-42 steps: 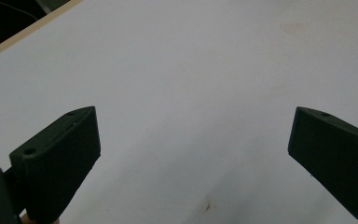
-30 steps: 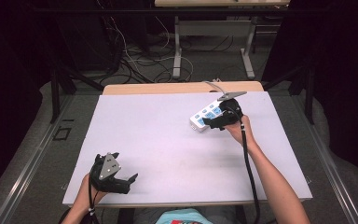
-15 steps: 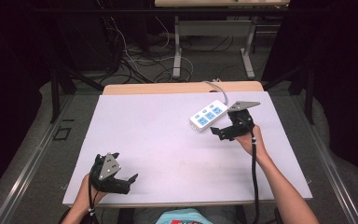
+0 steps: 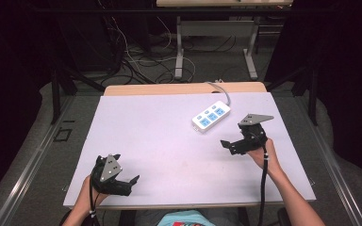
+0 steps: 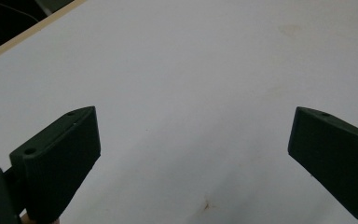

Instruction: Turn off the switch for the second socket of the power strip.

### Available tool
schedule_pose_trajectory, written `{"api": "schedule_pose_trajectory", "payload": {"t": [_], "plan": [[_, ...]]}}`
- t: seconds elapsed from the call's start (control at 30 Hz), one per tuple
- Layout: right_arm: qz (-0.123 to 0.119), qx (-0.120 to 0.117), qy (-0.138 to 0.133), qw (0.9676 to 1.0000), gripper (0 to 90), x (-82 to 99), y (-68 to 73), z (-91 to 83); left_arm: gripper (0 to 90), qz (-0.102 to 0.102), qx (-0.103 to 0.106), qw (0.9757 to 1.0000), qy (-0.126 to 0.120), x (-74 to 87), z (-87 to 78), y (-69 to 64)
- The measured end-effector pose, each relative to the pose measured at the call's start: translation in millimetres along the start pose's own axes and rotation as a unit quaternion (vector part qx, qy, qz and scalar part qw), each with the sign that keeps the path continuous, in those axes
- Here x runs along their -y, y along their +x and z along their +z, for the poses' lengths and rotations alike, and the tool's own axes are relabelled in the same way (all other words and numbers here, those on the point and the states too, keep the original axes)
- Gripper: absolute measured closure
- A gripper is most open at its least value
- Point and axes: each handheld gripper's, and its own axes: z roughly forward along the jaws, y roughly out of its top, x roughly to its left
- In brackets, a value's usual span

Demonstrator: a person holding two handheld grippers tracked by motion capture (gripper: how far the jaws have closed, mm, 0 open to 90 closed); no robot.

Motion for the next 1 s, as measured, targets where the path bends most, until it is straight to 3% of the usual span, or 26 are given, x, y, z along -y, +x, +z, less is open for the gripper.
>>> {"api": "schedule_pose_trajectory", "payload": {"t": [0.67, 1.0], "plan": [[0.002, 0.013, 0.006, 0.9999, 0.0, 39.2, 14.5, -32.2, 1.9, 0.003, -0.005, 1.0, 0.003, 0.3, 0.2, 0.4], [-0.009, 0.018, 0.01, 0.9997, 0.0, 53.4, 22.7, -42.9, 1.9, 0.002, -0.007, 1.0, 0.005, 0.4, 0.7, 0.3]]}}
